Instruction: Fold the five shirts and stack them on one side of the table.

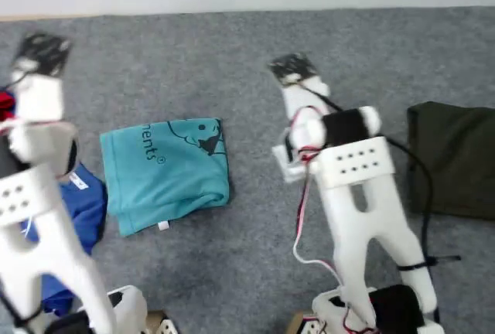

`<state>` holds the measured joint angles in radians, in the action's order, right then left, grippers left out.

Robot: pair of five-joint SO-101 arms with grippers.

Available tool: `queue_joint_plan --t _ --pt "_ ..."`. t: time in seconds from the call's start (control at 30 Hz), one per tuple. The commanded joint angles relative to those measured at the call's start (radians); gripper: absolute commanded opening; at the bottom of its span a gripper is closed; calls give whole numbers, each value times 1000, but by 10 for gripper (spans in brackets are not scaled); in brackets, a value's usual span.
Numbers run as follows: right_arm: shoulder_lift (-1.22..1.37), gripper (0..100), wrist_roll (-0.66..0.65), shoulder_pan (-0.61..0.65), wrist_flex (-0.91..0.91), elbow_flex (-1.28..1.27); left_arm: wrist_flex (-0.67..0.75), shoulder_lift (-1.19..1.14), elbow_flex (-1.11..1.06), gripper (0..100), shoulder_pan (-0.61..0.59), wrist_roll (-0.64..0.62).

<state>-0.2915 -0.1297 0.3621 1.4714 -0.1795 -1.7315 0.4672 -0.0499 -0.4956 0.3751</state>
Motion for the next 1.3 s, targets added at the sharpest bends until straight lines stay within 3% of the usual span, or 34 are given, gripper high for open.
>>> queue_joint_plan --t 0.0,0.2,0.4,0.73,0.97,1.27 --pt "44 77 25 76 -113 12 -20 84 -44 4 -149 20" --pt "248 46 25 185 -153 126 -20 114 -94 4 -321 21" --pt "501 28 46 274 -74 351 -20 114 -97 4 -408 21" --pt "834 28 103 358 97 635 -20 114 -104 4 -423 17" --pt "923 10 97 447 171 635 -20 114 -151 4 -423 15" --pt "914 13 95 440 199 658 -20 114 -151 4 -423 15"
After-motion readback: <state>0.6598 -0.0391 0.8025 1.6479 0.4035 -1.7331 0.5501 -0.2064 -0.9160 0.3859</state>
